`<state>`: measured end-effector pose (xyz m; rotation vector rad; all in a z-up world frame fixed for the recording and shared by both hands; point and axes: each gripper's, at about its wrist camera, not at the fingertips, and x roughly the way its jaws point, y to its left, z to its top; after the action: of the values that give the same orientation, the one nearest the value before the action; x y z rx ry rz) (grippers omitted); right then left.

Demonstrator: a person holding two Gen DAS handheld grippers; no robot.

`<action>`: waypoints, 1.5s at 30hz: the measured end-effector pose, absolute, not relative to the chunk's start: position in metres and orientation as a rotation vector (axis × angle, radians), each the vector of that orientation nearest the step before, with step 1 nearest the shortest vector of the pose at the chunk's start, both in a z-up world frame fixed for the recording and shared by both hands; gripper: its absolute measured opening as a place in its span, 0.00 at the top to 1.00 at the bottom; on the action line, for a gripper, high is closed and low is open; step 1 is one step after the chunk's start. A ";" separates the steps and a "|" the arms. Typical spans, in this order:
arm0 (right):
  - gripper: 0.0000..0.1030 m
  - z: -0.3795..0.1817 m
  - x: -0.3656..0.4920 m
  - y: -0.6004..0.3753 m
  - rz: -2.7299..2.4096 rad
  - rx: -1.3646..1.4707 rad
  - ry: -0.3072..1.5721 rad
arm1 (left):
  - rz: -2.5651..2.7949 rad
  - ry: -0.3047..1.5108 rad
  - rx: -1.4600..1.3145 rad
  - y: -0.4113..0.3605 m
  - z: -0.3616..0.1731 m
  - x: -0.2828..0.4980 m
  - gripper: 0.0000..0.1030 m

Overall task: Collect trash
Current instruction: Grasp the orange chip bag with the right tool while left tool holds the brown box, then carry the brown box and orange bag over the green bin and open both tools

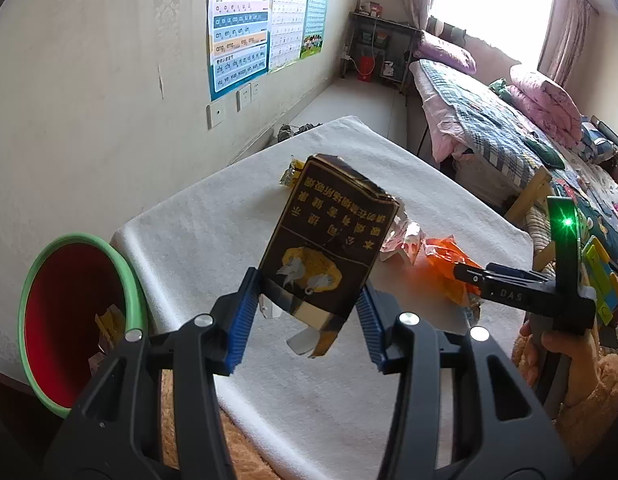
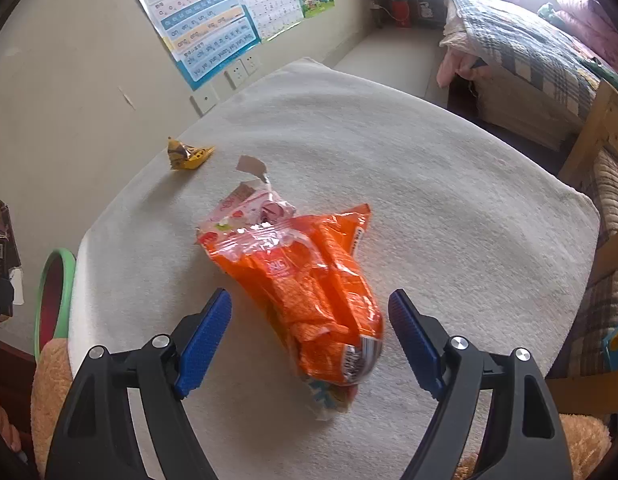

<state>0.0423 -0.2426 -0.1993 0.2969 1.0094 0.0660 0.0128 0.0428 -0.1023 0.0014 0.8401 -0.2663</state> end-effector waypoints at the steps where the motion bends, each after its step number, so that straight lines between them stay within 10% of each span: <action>1: 0.24 -0.199 0.043 -0.242 0.070 0.300 1.009 | -0.264 0.839 0.004 0.043 -0.102 0.012 0.56; 4: 0.29 -0.199 0.044 -0.238 0.084 0.300 1.014 | -0.257 0.832 0.011 0.043 -0.102 0.012 0.56; 12: 0.96 -0.193 0.038 -0.230 0.115 0.307 1.016 | -0.235 0.820 -0.011 0.051 -0.101 0.013 0.56; 19: 0.83 -0.185 0.035 -0.229 0.098 0.334 0.997 | -0.230 0.829 -0.031 0.058 -0.106 0.013 0.56; 21: 0.30 -0.184 0.040 -0.228 0.072 0.325 1.000 | -0.230 0.832 -0.035 0.059 -0.107 0.014 0.56; 22: 0.26 -0.186 0.044 -0.226 0.058 0.304 1.010 | -0.230 0.835 -0.038 0.060 -0.108 0.014 0.56; 26: 0.28 -0.203 0.057 -0.218 0.046 0.233 1.090 | -0.231 0.840 -0.045 0.062 -0.109 0.015 0.56; 30: 0.57 -0.210 0.054 -0.216 0.071 0.297 1.106 | -0.222 0.833 -0.052 0.068 -0.108 0.015 0.56; 45: 0.58 -0.120 0.067 -0.064 0.530 0.317 0.998 | 0.104 0.846 -0.181 0.204 -0.130 0.023 0.56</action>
<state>0.0667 -0.0643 -0.1197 0.3174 0.9977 0.5299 0.0228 0.2038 -0.1303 -0.1808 0.8463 0.1043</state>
